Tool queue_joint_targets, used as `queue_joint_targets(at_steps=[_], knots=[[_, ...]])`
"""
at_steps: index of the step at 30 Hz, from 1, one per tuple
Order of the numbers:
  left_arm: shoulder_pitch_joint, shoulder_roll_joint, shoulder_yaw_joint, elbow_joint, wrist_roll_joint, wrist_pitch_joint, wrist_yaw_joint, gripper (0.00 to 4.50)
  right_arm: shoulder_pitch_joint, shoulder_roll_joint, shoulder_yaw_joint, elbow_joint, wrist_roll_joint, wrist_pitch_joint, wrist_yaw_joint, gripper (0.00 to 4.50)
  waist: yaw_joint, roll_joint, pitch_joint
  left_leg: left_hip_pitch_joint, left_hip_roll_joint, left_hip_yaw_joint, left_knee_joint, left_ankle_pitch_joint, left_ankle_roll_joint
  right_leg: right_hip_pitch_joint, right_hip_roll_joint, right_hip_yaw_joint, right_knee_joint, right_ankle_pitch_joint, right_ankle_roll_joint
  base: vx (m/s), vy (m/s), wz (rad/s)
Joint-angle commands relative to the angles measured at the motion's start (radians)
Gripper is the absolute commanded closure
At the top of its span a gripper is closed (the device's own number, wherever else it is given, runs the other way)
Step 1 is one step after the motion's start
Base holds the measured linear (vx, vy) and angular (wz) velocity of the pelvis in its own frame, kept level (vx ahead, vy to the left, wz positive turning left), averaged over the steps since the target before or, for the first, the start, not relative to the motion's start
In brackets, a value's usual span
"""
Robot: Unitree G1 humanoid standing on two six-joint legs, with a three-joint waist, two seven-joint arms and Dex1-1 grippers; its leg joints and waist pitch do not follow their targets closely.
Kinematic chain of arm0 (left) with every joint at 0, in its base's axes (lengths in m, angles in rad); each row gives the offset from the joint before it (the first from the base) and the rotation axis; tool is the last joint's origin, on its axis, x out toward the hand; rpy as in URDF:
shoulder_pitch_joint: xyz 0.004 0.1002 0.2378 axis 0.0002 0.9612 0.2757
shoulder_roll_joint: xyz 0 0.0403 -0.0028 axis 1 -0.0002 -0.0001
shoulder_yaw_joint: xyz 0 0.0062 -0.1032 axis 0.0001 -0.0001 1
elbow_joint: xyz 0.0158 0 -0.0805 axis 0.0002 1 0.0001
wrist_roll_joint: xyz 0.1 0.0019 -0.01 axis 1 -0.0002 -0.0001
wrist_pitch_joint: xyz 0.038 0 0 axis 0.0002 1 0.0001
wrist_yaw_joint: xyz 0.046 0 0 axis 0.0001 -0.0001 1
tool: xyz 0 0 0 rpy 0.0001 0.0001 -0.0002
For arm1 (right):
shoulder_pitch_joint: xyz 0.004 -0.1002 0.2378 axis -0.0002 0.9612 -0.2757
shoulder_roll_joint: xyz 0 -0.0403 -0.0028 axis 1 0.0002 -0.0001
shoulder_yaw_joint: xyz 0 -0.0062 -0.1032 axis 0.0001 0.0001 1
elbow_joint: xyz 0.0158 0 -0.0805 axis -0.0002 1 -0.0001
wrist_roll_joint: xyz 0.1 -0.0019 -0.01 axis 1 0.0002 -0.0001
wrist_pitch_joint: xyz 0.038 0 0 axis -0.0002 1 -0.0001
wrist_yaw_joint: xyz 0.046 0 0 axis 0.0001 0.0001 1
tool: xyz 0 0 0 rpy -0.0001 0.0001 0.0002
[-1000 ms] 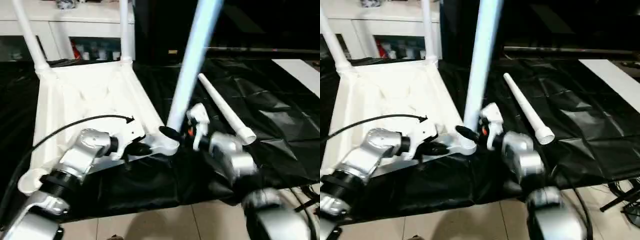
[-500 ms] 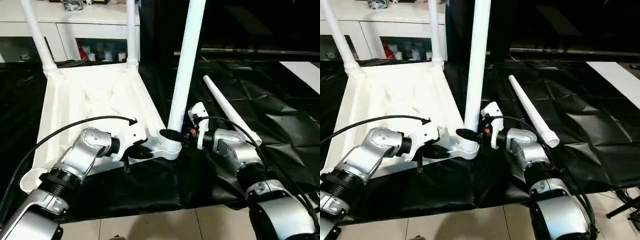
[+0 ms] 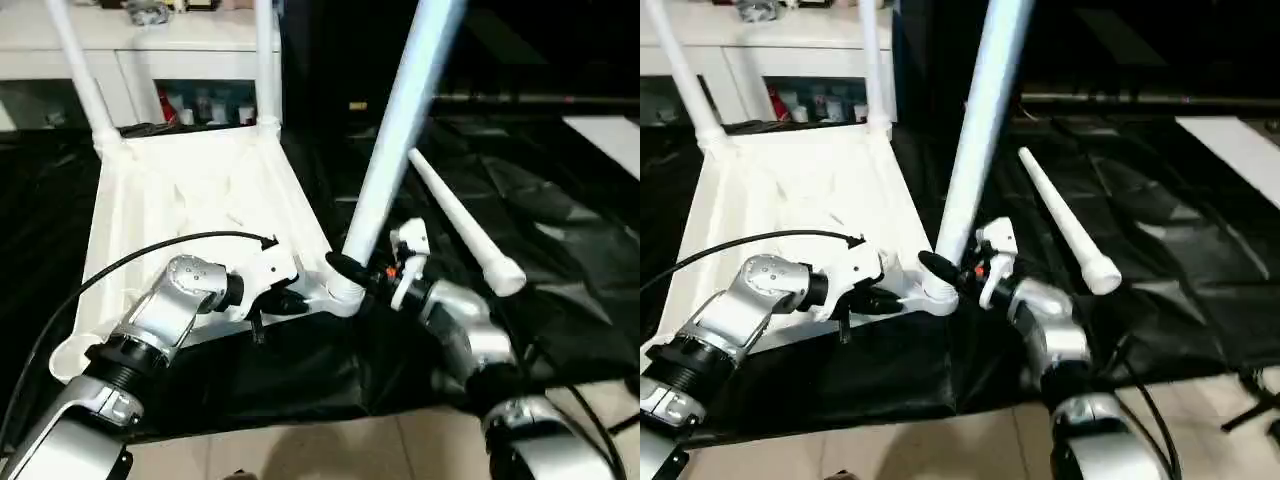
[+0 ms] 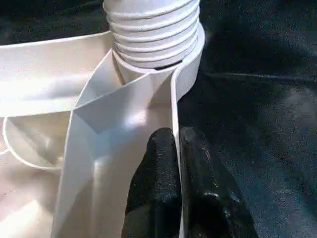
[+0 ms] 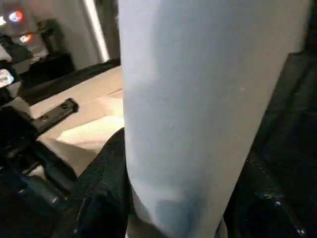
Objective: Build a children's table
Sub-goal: Rotate leg to tighten
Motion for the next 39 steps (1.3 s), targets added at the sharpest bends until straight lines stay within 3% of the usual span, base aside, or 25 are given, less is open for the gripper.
queue_joint_targets(at_steps=[1,3,4,5,6,7,8,9,10,11,12,13,14,15,16,17,18,21,23,27,28,29,30,34,39], knots=[[-0.010,0.024,0.001,-0.008,0.019,-0.009,-0.011,4.50,0.065,-0.028,-0.010,0.068,-0.080,0.002,-0.097,2.58,-0.019,0.029,-0.039,0.050,0.042,-0.034,-0.084,-0.721,-0.036,0.003,-0.063,0.003,-0.123,-0.706,-0.038,0.000,0.000,0.00],[-0.005,0.027,0.001,-0.009,0.019,-0.009,-0.013,4.50,0.080,-0.015,-0.008,0.063,-0.087,-0.030,-0.124,2.58,-0.026,0.037,-0.036,0.051,0.051,-0.039,-0.098,-0.780,-0.041,0.017,-0.057,-0.012,-0.113,-0.651,-0.042,0.000,0.000,0.00],[-0.003,0.027,0.001,-0.010,0.019,-0.009,-0.012,4.50,0.084,-0.011,-0.006,0.066,-0.092,-0.044,-0.135,2.58,-0.024,0.041,-0.036,0.030,0.064,-0.043,-0.122,-0.814,-0.048,0.038,-0.056,0.003,-0.080,-0.598,-0.053,0.000,0.000,0.00],[-0.001,0.029,0.001,-0.010,0.018,-0.009,-0.013,4.50,0.088,-0.006,-0.001,0.068,-0.096,-0.054,-0.142,2.58,-0.021,0.042,-0.034,0.028,0.067,-0.040,-0.133,-0.832,-0.054,0.038,-0.054,0.009,-0.073,-0.589,-0.062,0.000,0.000,0.00],[0.002,0.030,0.001,-0.012,0.018,-0.007,-0.014,4.50,0.092,-0.003,0.010,0.068,-0.104,-0.064,-0.144,2.58,-0.022,0.029,-0.032,0.047,0.057,-0.031,-0.124,-0.825,-0.060,0.018,-0.059,0.015,-0.088,-0.629,-0.068,0.000,0.000,0.00],[0.004,0.031,0.000,-0.014,0.017,-0.004,-0.015,4.50,0.095,-0.002,0.023,0.066,-0.115,-0.068,-0.144,2.58,-0.031,0.020,-0.019,0.081,0.035,-0.024,-0.090,-0.795,-0.052,-0.014,-0.061,-0.022,-0.148,-0.766,-0.031,0.000,0.000,0.00],[0.004,0.031,0.000,-0.014,0.017,-0.004,-0.015,4.50,0.095,-0.002,0.023,0.066,-0.115,-0.068,-0.144,2.58,-0.037,0.020,-0.020,0.081,0.026,-0.026,-0.074,-0.761,-0.044,-0.009,-0.064,-0.040,-0.157,-0.812,-0.002,0.000,0.000,0.00],[0.007,0.031,-0.001,-0.018,0.017,-0.001,-0.016,4.50,0.095,-0.001,0.040,0.065,-0.123,-0.067,-0.133,2.58,-0.040,0.032,-0.020,0.066,0.034,-0.029,-0.077,-0.740,-0.034,0.018,-0.063,-0.063,-0.156,-0.828,0.030,0.051,-0.011,-0.07],[0.010,0.031,-0.002,-0.020,0.018,0.001,-0.015,4.50,0.090,-0.001,0.055,0.072,-0.132,-0.066,-0.123,2.58,-0.015,0.053,-0.031,-0.030,0.086,-0.044,-0.162,-0.841,-0.047,0.114,-0.053,-0.006,0.037,-0.600,-0.014,0.000,0.000,0.00],[0.018,0.031,-0.013,-0.032,0.027,-0.002,-0.014,4.50,0.060,-0.012,0.088,0.092,-0.149,-0.032,-0.070,2.58,0.019,0.056,-0.030,-0.067,0.106,-0.029,-0.209,-0.918,-0.066,0.128,-0.030,0.025,0.125,-0.412,-0.055,0.000,0.000,0.00],[0.023,0.031,-0.016,-0.042,0.026,-0.001,-0.018,4.50,0.045,-0.019,0.096,0.094,-0.151,-0.014,-0.047,2.58,0.041,0.022,-0.027,0.000,0.080,0.020,-0.214,-0.881,-0.053,0.039,-0.013,0.070,0.120,-0.335,-0.081,0.065,-0.116,0.18],[0.023,0.031,-0.016,-0.042,0.026,-0.001,-0.018,4.50,0.045,-0.019,0.096,0.094,-0.151,-0.014,-0.047,2.58,0.035,-0.029,-0.023,0.089,0.011,-0.007,-0.026,-0.584,-0.036,-0.060,-0.124,0.111,-0.088,-0.869,-0.060,0.087,-0.169,0.16],[0.029,0.032,-0.019,-0.055,0.021,0.001,-0.026,4.50,0.023,-0.030,0.103,0.094,-0.152,0.017,-0.011,2.58,0.034,-0.044,-0.030,0.087,-0.002,0.007,0.040,-0.402,-0.010,-0.072,-0.135,0.128,-0.122,-1.028,-0.020,0.087,-0.169,0.16],[0.029,0.032,-0.019,-0.055,0.021,0.001,-0.026,4.50,0.023,-0.030,0.103,0.094,-0.152,0.017,-0.011,2.58,0.050,-0.044,-0.034,0.015,0.015,-0.018,0.023,-0.169,0.022,0.005,-0.164,0.153,-0.101,-1.053,-0.010,0.068,-0.114,-0.16],[0.028,0.034,-0.024,-0.059,0.023,0.001,-0.032,4.50,0.005,-0.045,0.108,0.092,-0.151,0.031,0.020,2.58,0.064,-0.031,-0.051,-0.017,0.034,-0.026,-0.050,-0.124,-0.012,0.035,-0.115,0.126,-0.058,-0.834,-0.025,0.095,-0.033,-0.28],[0.027,0.035,-0.029,-0.060,0.026,0.000,-0.037,4.50,-0.007,-0.056,0.110,0.089,-0.147,0.047,0.046,2.58,0.055,-0.038,-0.048,-0.019,0.040,-0.025,-0.070,-0.153,-0.018,0.029,-0.084,0.110,-0.041,-0.699,-0.041,0.095,-0.033,-0.28],[0.023,0.038,-0.037,-0.052,0.036,-0.008,-0.043,4.50,-0.025,-0.083,0.125,0.081,-0.142,0.063,0.104,2.58,0.051,-0.028,-0.056,-0.011,0.043,-0.022,-0.081,-0.206,-0.024,0.029,-0.060,0.099,-0.019,-0.488,-0.087,0.000,0.000,0.00],[0.018,0.038,-0.044,-0.039,0.045,-0.013,-0.042,4.50,-0.030,-0.106,0.133,0.075,-0.141,0.061,0.133,2.58,0.039,-0.021,-0.060,0.005,0.049,-0.013,-0.086,-0.307,-0.027,0.029,-0.054,0.100,-0.013,-0.343,-0.173,0.000,0.000,0.00],[0.013,0.032,-0.049,-0.026,0.055,-0.019,-0.039,4.50,-0.031,-0.125,0.119,0.074,-0.128,0.056,0.145,2.58,0.036,-0.026,-0.060,0.007,0.047,-0.009,-0.086,-0.319,-0.028,0.030,-0.054,0.103,-0.014,-0.316,-0.186,0.000,0.000,0.00],[0.006,0.022,-0.048,-0.009,0.062,-0.031,-0.030,4.50,-0.016,-0.131,0.086,0.067,-0.110,0.047,0.131,2.58,0.031,-0.024,-0.060,0.012,0.045,-0.001,-0.084,-0.322,-0.023,0.030,-0.053,0.111,-0.018,-0.316,-0.187,0.000,0.000,0.00],[0.004,0.021,-0.048,-0.006,0.063,-0.034,-0.029,4.50,-0.010,-0.131,0.082,0.060,-0.106,0.042,0.128,2.58,0.030,-0.022,-0.060,0.012,0.044,0.001,-0.085,-0.326,-0.024,0.029,-0.052,0.112,-0.020,-0.323,-0.181,0.000,0.000,0.00],[0.002,0.019,-0.049,-0.002,0.065,-0.040,-0.029,4.50,0.003,-0.130,0.075,0.045,-0.097,0.040,0.135,2.58,0.031,-0.008,-0.060,0.014,0.044,0.000,-0.085,-0.331,-0.028,0.029,-0.052,0.115,-0.019,-0.327,-0.181,0.000,0.000,0.00],[0.002,0.019,-0.049,-0.001,0.065,-0.042,-0.029,4.50,0.005,-0.130,0.075,0.043,-0.096,0.040,0.136,2.58,0.030,-0.014,-0.061,0.015,0.045,0.003,-0.084,-0.331,-0.026,0.028,-0.051,0.116,-0.022,-0.321,-0.180,0.000,0.000,0.00],[-0.002,0.018,-0.050,0.024,0.063,-0.091,-0.034,4.50,0.021,-0.125,0.075,0.039,-0.087,0.026,0.146,2.58,0.027,-0.010,-0.063,0.008,0.043,0.004,-0.084,-0.299,-0.018,0.033,-0.049,0.116,-0.018,-0.284,-0.185,0.000,0.000,0.00],[0.008,0.022,-0.037,0.022,0.031,-0.152,-0.075,4.50,0.057,-0.125,0.092,0.026,-0.094,0.010,0.173,2.58,0.029,-0.015,-0.065,0.005,0.046,0.003,-0.085,-0.276,-0.012,0.036,-0.050,0.115,-0.016,-0.258,-0.183,0.000,0.000,0.00]])
